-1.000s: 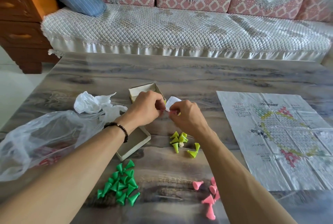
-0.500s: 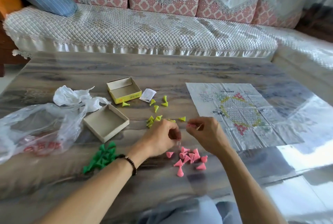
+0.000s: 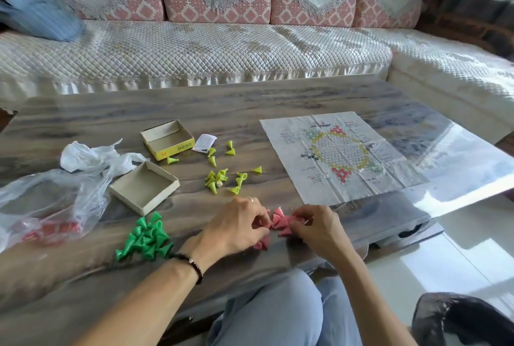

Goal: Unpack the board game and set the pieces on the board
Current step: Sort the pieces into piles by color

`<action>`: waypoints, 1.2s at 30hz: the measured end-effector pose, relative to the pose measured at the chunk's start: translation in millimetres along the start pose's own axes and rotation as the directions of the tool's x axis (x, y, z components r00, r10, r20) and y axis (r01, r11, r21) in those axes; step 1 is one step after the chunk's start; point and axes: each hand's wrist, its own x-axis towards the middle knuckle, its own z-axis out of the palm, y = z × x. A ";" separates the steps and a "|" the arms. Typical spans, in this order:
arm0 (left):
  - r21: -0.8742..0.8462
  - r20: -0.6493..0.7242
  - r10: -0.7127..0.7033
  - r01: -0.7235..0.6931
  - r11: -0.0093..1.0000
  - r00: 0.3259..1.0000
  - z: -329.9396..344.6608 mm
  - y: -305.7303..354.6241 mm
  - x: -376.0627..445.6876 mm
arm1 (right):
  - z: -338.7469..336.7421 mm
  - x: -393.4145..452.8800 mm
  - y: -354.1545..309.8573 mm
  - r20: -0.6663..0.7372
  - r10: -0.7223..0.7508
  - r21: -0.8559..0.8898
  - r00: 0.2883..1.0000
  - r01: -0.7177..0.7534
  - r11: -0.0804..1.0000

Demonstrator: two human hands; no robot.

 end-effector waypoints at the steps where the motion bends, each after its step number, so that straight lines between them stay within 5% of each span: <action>1: 0.007 0.007 0.014 -0.014 1.000 1.000 -0.4 -0.1 -0.7 | 0.2 -0.7 -0.1 0.022 -0.009 -0.011 1.000 0.009 1.000; 7: 0.042 -0.026 0.039 -0.038 0.998 0.999 -10.3 -7.8 -12.8 | -7.4 -7.2 0.8 0.196 -0.044 -0.014 0.980 0.048 0.999; 13: 0.252 0.193 -0.207 0.155 0.955 0.959 -13.8 -17.6 -20.5 | 1.4 -8.3 4.8 0.206 -0.098 -0.087 0.974 0.118 0.989; 36: 0.002 0.210 -0.125 0.128 0.992 0.970 -25.5 -25.7 11.2 | -0.4 28.8 -10.5 0.221 -0.203 -0.087 0.954 0.227 0.970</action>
